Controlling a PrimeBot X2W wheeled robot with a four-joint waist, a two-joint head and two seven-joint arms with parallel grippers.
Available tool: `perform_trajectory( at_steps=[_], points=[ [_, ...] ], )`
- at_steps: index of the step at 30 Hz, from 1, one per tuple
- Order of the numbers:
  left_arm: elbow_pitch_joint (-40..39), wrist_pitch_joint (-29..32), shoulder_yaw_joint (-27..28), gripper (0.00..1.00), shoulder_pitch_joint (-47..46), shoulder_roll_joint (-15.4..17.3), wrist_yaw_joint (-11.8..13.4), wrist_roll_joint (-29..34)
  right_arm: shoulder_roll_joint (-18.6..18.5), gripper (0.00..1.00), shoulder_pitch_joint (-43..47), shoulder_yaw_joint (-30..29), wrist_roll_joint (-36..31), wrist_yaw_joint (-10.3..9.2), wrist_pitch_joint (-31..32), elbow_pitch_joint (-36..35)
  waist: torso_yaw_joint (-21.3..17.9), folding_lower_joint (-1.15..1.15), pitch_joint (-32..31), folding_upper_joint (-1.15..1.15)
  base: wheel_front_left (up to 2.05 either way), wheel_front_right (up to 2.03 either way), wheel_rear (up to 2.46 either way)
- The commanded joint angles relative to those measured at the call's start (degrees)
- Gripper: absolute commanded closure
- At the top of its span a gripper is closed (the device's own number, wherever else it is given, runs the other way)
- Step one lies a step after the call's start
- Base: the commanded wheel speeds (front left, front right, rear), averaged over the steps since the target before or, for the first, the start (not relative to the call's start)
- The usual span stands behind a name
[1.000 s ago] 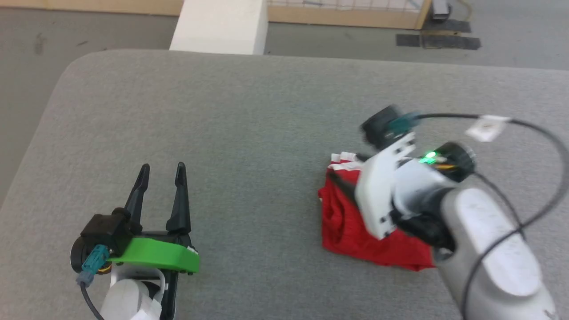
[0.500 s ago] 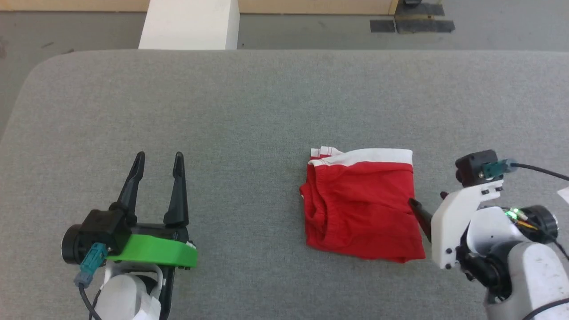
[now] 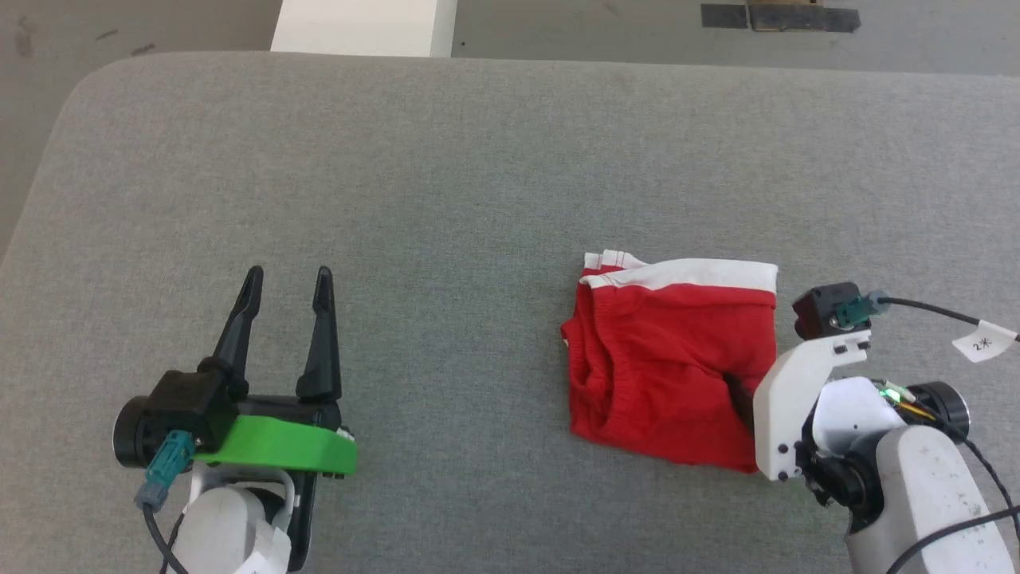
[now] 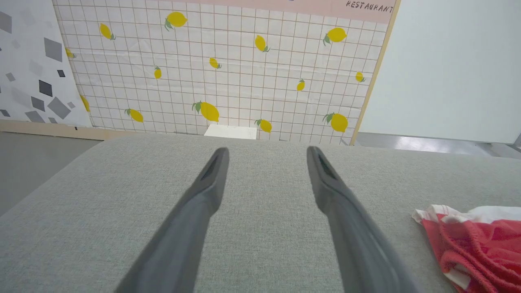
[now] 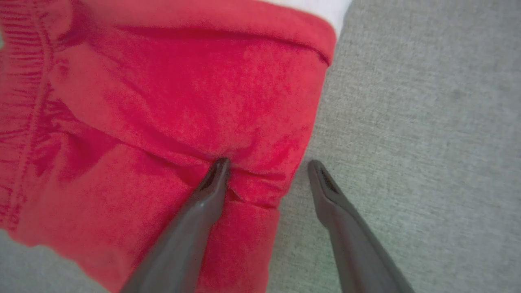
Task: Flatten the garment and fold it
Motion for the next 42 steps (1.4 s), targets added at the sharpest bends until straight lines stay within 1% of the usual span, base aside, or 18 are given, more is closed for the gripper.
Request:
perform_trajectory(
  at_steps=[1,6,7,8,13,17,22,27,29,32,34,37,42],
  points=[
    [0.0,-0.2,0.0,0.00,-1.2,0.0,-0.4,-0.3,0.2,0.00,-0.8,0.1,-0.5,-0.08,-0.4,1.1,0.3,0.00,0.4,0.00,0.00,0.00,0.00],
    [0.4,-0.2,-0.3,0.00,-1.8,-0.1,-0.4,-0.4,0.1,0.00,-1.7,-0.5,-1.2,-0.08,-0.6,3.9,0.8,0.00,0.9,0.00,0.00,0.00,0.00],
    [0.5,-0.2,-0.4,0.00,-1.9,-0.1,-0.4,-0.5,0.0,0.69,-1.8,-0.4,-1.2,-0.08,-0.5,4.4,0.9,0.00,0.9,0.00,0.00,0.00,0.00],
    [0.6,-0.2,-0.5,0.00,-2.0,0.0,-0.4,-0.5,-0.3,1.00,-2.1,-0.3,-1.3,-0.08,-0.5,4.7,0.9,0.00,0.9,0.00,0.00,0.00,0.00],
    [1.1,-0.2,-0.7,0.00,-1.9,0.3,-0.4,-0.8,-2.5,1.00,-3.3,1.4,-0.6,-0.08,-0.7,4.3,0.7,0.00,0.1,0.00,0.00,0.00,0.00],
    [0.9,-0.2,0.2,0.00,-1.2,0.4,-0.4,-0.8,-6.3,1.00,-4.4,5.5,1.4,-0.08,0.3,2.0,-1.3,0.00,-0.9,0.00,0.00,0.00,0.00],
    [-1.1,-0.2,1.7,0.00,0.5,0.8,-0.4,-0.6,-14.3,1.00,-6.6,13.5,5.4,-0.08,2.9,-2.4,-7.8,0.00,-0.4,0.00,0.00,0.00,0.00],
    [-3.3,-0.2,2.4,0.00,-0.1,1.6,-0.4,-0.3,-23.1,1.00,-10.8,19.8,9.4,-0.08,5.2,-4.6,-16.2,0.00,2.5,0.00,0.00,0.00,0.00],
    [-4.6,-0.2,3.0,0.00,-0.7,1.9,-0.4,-0.1,-25.8,1.00,-12.9,22.0,10.3,-0.08,5.3,-4.4,-19.0,0.00,3.9,0.00,0.00,0.00,0.00],
    [-5.7,-0.2,3.0,0.00,-1.6,2.9,-0.4,0.4,-28.4,1.00,-16.2,23.3,11.5,-0.08,4.4,-2.8,-22.0,0.00,6.2,0.00,0.00,0.00,0.00],
    [-6.1,-0.2,2.8,0.00,-2.4,3.6,-0.4,0.6,-29.9,1.00,-18.1,23.7,12.4,-0.08,3.3,-1.1,-23.0,0.00,7.8,0.00,0.00,0.00,0.00],
    [-6.9,-0.2,2.5,0.00,-3.8,4.9,-0.4,0.9,-32.8,1.00,-20.9,23.6,12.3,-0.08,1.3,1.6,-23.3,0.00,11.0,0.00,0.00,0.00,0.00],
    [-8.0,-0.2,2.4,0.00,-5.8,6.8,-0.4,1.1,-36.5,1.00,-24.3,20.6,11.6,-0.08,-2.5,6.0,-21.4,0.00,15.7,0.00,0.00,0.00,0.00]
  ],
)
